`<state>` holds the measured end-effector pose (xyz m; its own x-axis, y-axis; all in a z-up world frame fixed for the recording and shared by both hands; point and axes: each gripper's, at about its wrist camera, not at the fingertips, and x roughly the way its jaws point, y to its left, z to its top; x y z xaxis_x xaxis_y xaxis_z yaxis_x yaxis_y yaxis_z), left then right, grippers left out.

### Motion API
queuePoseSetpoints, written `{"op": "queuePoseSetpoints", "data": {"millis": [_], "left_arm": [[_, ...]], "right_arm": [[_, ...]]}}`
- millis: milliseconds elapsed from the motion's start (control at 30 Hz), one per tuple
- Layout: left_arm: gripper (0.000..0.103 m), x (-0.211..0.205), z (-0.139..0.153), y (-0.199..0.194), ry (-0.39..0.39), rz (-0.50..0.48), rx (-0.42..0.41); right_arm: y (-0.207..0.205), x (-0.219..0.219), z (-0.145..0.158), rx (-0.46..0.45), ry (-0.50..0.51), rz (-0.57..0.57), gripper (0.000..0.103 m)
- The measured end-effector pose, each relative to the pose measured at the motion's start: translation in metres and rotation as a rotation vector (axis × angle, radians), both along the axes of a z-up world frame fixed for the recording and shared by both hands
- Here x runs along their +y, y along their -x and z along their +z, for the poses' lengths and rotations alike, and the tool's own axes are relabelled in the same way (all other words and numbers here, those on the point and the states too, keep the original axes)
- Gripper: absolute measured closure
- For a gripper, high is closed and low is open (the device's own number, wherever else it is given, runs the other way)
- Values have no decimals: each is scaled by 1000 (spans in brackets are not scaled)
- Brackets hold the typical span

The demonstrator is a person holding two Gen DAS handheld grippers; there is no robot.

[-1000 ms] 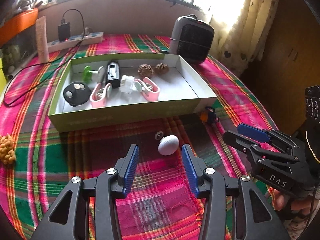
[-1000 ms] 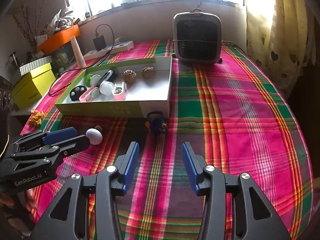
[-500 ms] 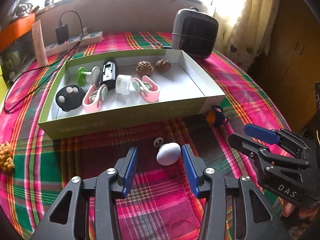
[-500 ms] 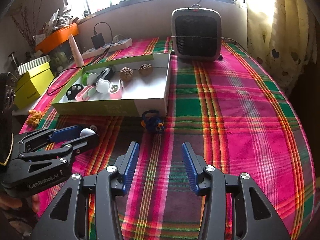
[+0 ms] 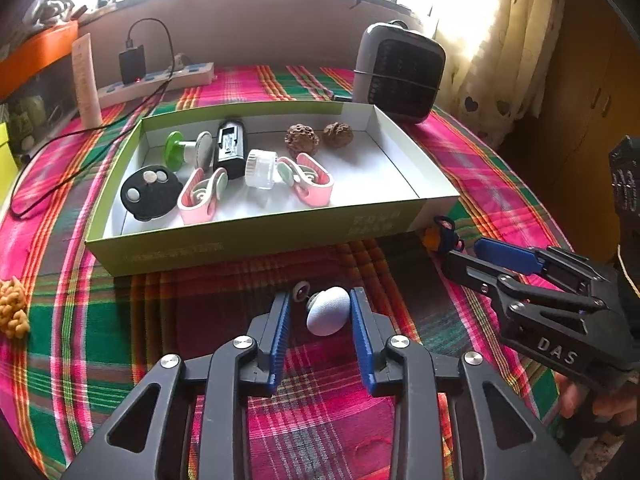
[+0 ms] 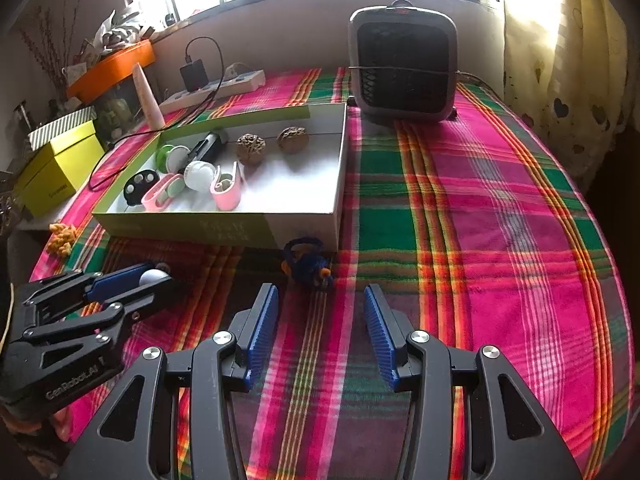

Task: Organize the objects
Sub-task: 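Close the left gripper on the white egg-shaped object, then close the right gripper on the blue pacifier while the left holds the white egg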

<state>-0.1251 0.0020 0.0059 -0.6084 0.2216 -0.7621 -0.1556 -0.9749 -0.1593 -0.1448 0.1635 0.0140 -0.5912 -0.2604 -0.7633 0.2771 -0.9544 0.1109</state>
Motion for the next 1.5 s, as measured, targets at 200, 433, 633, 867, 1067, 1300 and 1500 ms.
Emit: {"op": "queuePoseSetpoints", "data": {"millis": [200,433,633,867,1067,1300,1500], "left_arm": [[75,-2,0,0,-4,1,1],[75,-2,0,-1,-8,1,3],[75,-2,-1,-1,-9,1,2],[76,-2,-1,-1,-9,1,3],[76,-3,0,-1,-9,0,2],[76,-3,-1,-1,-5,0,4],[76,-3,-1,-1,-6,-1,4]], "right_arm": [[8,-5,-1,-9,2,11,57],[14,-10,-2,-7,-12,13,57],[14,-13,-2,2,-39,9,57],[14,-12,-2,5,-46,4,63],[13,-13,-1,8,-49,11,76],[12,-14,-2,10,-44,12,79],[9,-14,-1,12,-36,18,80]]}}
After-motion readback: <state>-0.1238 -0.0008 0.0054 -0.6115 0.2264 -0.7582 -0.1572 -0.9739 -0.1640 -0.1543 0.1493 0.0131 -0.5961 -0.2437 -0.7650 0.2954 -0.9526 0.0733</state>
